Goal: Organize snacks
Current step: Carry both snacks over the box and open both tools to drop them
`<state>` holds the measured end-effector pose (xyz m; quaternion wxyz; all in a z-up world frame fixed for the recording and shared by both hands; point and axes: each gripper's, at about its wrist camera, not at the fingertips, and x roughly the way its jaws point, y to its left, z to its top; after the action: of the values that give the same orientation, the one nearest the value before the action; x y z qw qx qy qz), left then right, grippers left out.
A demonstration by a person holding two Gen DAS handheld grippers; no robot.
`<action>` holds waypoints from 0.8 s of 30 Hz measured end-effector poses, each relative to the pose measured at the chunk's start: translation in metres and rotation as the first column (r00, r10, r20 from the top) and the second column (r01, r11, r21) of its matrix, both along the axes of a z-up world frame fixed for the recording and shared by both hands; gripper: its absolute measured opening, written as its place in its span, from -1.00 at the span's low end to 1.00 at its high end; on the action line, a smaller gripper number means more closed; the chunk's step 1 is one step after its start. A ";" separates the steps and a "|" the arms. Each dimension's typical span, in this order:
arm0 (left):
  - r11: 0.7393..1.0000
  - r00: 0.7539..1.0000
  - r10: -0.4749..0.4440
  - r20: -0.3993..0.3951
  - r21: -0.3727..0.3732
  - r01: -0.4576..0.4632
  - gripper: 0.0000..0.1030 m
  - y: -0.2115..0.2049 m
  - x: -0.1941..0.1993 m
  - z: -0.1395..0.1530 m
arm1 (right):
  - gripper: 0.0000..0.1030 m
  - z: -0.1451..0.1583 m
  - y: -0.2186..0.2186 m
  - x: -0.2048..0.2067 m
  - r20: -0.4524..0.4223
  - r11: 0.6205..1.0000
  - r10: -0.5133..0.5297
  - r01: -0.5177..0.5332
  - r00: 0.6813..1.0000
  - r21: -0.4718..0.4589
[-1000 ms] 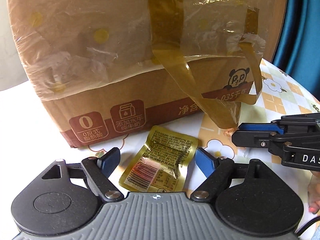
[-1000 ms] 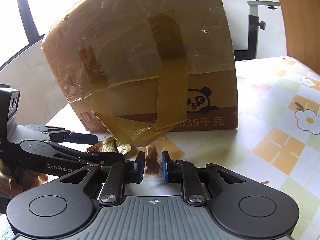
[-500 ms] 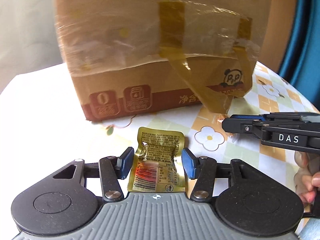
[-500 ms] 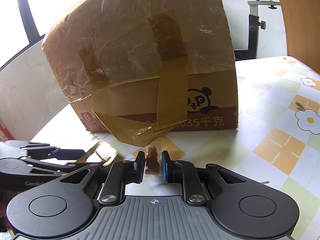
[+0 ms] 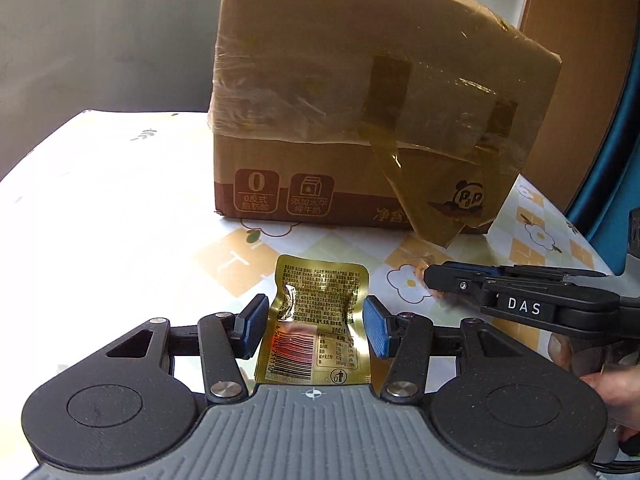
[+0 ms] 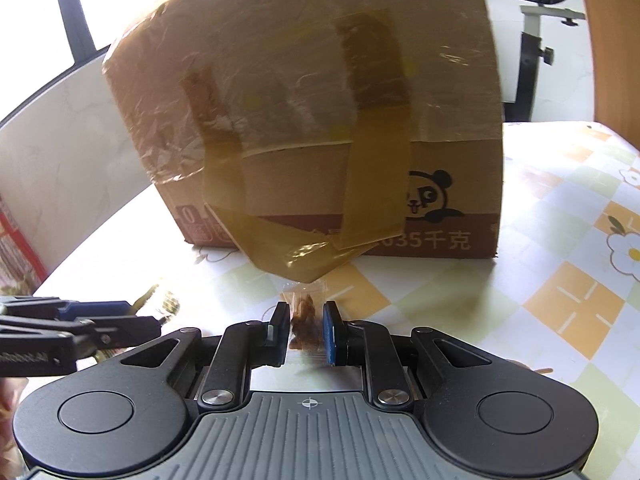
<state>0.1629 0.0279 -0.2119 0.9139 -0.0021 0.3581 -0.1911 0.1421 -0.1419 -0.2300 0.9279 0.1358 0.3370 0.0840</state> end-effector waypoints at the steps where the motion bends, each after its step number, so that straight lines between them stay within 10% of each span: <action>1: 1.000 1.000 0.009 -0.001 -0.007 -0.009 0.05 0.002 -0.001 0.002 | -0.69 0.001 0.003 0.000 -0.002 1.000 0.009 -0.009 1.000 -0.013; 10: 0.996 0.995 0.070 0.066 -0.053 -0.066 0.05 0.026 -0.008 0.035 | -0.69 0.033 0.025 -0.009 0.041 0.990 0.121 -0.117 0.992 -0.084; 24: 0.994 0.943 0.056 0.327 -0.109 -0.021 0.06 0.013 0.011 0.146 | -0.69 0.180 -0.007 0.006 0.325 0.985 0.144 -0.105 0.935 -0.133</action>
<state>0.1736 0.0413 -0.0664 0.9632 -0.0246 0.1896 -0.1890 0.1481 -0.1485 -0.0503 0.9705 0.0449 0.1875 0.1449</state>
